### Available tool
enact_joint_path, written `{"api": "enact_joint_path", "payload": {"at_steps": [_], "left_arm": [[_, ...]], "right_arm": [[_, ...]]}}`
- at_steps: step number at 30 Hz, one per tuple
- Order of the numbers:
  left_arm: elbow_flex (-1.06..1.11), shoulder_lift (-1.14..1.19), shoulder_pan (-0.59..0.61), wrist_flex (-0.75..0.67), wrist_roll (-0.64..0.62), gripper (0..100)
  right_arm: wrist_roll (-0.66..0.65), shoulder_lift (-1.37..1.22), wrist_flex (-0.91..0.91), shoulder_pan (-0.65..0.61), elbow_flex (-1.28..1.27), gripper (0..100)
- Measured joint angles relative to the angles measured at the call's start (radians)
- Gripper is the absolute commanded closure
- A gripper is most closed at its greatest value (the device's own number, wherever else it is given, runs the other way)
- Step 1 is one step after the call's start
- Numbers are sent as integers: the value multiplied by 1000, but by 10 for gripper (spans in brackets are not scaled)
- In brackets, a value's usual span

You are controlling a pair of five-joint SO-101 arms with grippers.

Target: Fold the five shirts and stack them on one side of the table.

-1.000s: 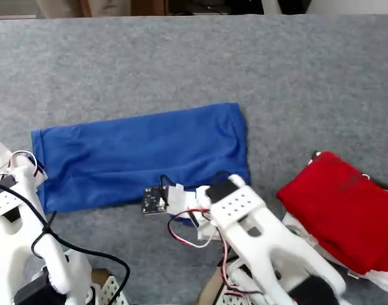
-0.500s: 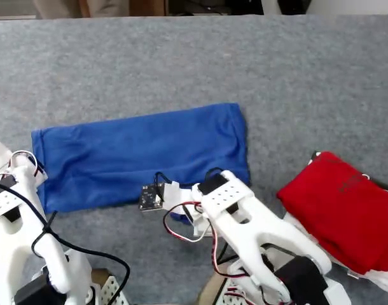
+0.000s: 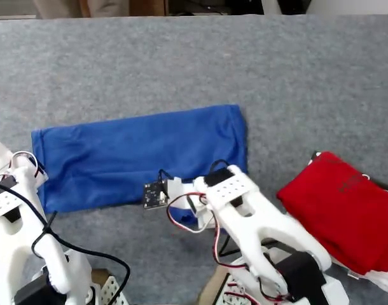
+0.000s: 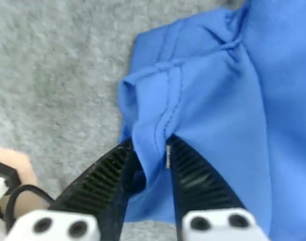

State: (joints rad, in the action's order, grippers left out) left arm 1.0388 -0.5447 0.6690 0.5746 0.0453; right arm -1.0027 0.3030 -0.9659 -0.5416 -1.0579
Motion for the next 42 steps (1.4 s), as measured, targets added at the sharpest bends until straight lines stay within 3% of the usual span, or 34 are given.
{"api": "enact_joint_path", "payload": {"at_steps": [9,17,23,32,38,42], "left_arm": [[0,0,0,0,0,882],[0,0,0,0,0,882],[0,0,0,0,0,882],[0,0,0,0,0,882],[6,0,-25,0,0,882],[8,0,-32,0,0,882]], "right_arm": [[-6,-32,-23,34,75,995],[-6,-81,-206,35,413,995],[-55,-328,-253,74,718,995],[-176,-761,-468,83,1298,988],[-176,-927,-534,83,1559,720],[-176,-941,-548,83,1620,724]]}}
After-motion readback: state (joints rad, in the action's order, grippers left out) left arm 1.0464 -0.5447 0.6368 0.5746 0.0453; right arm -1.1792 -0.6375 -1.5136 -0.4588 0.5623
